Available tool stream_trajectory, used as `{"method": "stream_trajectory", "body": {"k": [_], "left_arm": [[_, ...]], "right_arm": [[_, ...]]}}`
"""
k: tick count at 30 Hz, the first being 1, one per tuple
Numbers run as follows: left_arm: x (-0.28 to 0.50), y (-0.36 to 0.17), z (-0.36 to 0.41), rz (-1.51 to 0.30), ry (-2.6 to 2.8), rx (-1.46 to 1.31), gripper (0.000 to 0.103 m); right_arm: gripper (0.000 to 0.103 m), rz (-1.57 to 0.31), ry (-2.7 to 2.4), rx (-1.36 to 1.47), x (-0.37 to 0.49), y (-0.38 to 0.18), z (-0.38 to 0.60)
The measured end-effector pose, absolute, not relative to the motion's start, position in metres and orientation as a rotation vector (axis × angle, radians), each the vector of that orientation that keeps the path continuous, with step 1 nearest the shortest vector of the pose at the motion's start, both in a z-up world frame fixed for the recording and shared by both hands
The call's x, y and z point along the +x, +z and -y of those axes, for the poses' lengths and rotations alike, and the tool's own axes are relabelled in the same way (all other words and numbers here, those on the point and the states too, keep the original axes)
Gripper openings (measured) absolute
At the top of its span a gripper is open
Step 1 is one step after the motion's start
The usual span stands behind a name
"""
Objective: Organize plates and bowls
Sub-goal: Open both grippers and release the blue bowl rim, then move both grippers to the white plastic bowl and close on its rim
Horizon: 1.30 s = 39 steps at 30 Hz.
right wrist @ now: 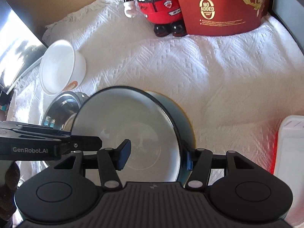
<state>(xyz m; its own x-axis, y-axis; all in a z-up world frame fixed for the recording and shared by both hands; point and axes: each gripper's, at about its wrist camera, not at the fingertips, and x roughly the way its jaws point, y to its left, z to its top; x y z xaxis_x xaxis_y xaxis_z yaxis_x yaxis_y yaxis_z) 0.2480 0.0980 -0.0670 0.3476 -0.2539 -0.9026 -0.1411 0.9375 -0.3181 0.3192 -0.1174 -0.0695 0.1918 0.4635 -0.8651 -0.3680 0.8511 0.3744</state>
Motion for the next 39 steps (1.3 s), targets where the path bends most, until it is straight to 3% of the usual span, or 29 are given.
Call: {"method": "stream_trajectory", "body": {"k": [11,22,26,32,39], "left_arm": [[0.240,-0.039,-0.118,-1.133,-0.066,-0.423,0.022],[0.198,0.012,-0.224,-0.812,0.204,-0.552,0.023],[0.194,0.012,-0.261,-0.763,0.389,-0.529,0.023],[0.212,-0.015,-0.280,-0.805,0.432,-0.593,0.023],[0.214,-0.033,-0.287,-0.829,0.645,-0.484,0.026]], "right_arm": [[0.057,-1.121,0.554,0.017,0.322,-0.031,0.124],[0.063,-0.934,0.626,-0.172,0.359,0.034,0.060],[0.080,-0.872,0.723,-0.262,0.372,0.052,0.013],[0.084,-0.833,0.782,-0.361,0.385,0.038,-0.054],[0.084,-1.004,0.869,-0.300,0.412,-0.020,-0.110]]}}
